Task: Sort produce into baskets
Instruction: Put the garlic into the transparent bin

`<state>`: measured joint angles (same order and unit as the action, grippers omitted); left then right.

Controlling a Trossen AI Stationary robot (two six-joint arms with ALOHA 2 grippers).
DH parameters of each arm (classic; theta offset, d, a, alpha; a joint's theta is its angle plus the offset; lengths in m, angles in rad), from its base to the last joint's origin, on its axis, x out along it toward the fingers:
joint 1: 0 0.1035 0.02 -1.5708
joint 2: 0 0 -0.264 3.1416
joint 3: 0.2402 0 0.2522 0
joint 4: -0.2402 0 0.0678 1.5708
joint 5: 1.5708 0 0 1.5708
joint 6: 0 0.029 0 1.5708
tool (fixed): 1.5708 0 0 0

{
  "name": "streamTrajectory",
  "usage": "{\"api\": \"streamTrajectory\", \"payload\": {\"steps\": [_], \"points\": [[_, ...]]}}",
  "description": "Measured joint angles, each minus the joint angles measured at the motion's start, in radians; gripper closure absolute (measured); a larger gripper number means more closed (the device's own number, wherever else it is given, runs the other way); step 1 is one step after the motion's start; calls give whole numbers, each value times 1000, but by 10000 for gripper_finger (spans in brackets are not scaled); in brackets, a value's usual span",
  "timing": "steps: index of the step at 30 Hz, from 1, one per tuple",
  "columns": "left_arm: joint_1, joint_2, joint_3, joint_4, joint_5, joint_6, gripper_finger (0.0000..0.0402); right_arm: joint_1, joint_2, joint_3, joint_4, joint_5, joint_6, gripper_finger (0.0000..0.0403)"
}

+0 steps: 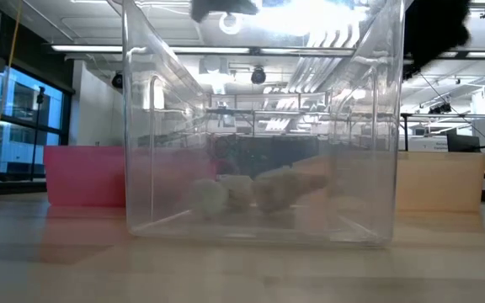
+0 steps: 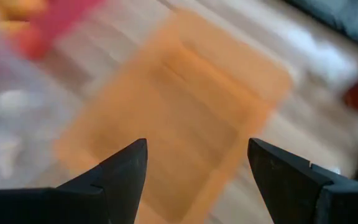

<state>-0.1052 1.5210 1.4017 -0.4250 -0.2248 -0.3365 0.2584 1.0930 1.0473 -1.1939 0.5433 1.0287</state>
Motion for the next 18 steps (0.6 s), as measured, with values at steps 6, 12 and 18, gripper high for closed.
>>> {"api": "streamTrajectory", "payload": {"steps": [6, 12, 18], "points": [[137, -140, 2, -33, -134, 89, 151, -208, -98, -196, 7, -12, 287, 135], [384, -145, 0, -23, 75, 163, 151, -544, -106, -213, 77, -102, 177, 135], [567, -96, 0, 18, 324, 279, 151, -798, 21, -213, 93, -160, 71, 135]]}}
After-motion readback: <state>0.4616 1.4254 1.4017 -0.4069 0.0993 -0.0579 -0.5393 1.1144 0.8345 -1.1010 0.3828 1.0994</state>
